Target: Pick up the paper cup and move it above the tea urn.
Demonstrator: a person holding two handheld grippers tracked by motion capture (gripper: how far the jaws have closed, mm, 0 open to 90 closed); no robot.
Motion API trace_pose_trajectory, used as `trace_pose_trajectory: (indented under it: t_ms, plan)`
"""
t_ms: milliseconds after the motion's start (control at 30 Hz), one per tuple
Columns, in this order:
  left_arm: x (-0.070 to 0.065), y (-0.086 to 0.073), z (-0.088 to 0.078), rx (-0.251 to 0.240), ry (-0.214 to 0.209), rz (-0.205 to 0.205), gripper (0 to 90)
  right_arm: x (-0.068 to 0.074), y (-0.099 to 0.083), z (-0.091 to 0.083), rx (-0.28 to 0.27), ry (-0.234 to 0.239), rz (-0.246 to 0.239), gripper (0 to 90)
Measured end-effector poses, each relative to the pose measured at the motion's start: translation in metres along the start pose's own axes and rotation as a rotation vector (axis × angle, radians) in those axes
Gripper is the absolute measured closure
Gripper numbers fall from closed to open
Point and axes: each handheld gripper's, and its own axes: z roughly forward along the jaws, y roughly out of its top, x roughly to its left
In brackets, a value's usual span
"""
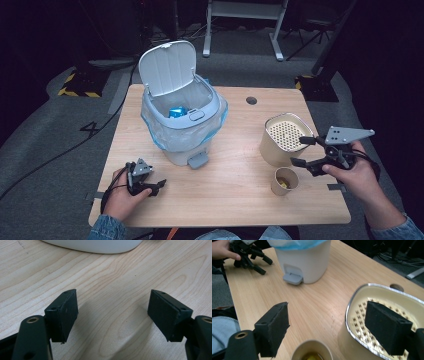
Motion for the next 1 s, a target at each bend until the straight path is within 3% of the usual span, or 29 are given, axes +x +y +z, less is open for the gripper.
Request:
trace_pose_trajectory:
  t_ms: [433, 567, 700, 1000]
  plan:
    - [0.000, 0.000, 0.000, -0.001, 0.001, 0.000, 25.0, -0.001, -0.059, -0.009, 0.040, -0.041, 0.082, 19.6]
    - [0.000, 0.000, 0.000, 0.000, 0.001, -0.001, 24.9, 0.003, -0.071, -0.008, 0.068, -0.027, 0.089, 19.6]
    - [0.000, 0.000, 0.000, -0.001, 0.004, -0.002, 25.0, 0.010, -0.094, -0.002, 0.146, 0.006, 0.069, 21.1]
    - [0.000, 0.000, 0.000, 0.000, 0.003, -0.002, 25.0, 0.012, -0.119, 0.018, 0.145, 0.031, 0.103, 21.1]
